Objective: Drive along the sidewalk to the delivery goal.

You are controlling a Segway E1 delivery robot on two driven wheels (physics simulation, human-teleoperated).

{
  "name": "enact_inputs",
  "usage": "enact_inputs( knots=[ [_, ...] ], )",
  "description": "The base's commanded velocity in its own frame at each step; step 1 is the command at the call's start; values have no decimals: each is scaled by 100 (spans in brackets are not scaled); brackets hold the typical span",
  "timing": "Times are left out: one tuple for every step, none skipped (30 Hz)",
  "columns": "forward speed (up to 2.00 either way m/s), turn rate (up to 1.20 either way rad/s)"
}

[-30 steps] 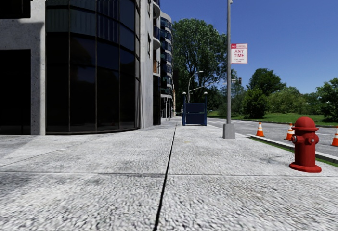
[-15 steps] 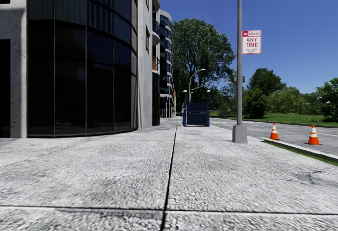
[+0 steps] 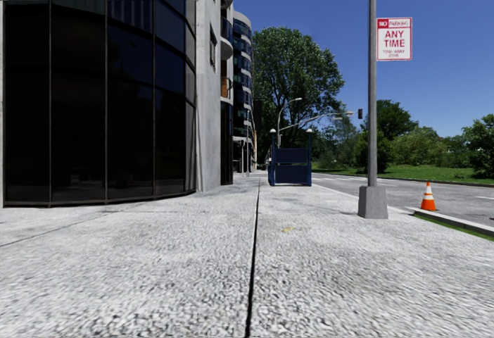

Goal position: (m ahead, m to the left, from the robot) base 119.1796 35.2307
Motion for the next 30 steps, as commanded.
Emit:
enact_inputs(
  knots=[
    [190,0],
    [190,0],
    [190,0],
    [190,0],
    [190,0],
    [190,0],
    [190,0],
    [190,0],
    [190,0],
    [190,0],
    [190,0],
    [190,0],
    [190,0],
    [190,0],
    [190,0],
    [190,0],
    [190,0],
    [190,0],
    [190,0],
    [190,0],
    [190,0],
    [190,0],
    [190,0],
    [190,0],
    [190,0],
    [190,0],
    [190,0],
    [190,0],
    [190,0],
    [190,0]
  ],
)
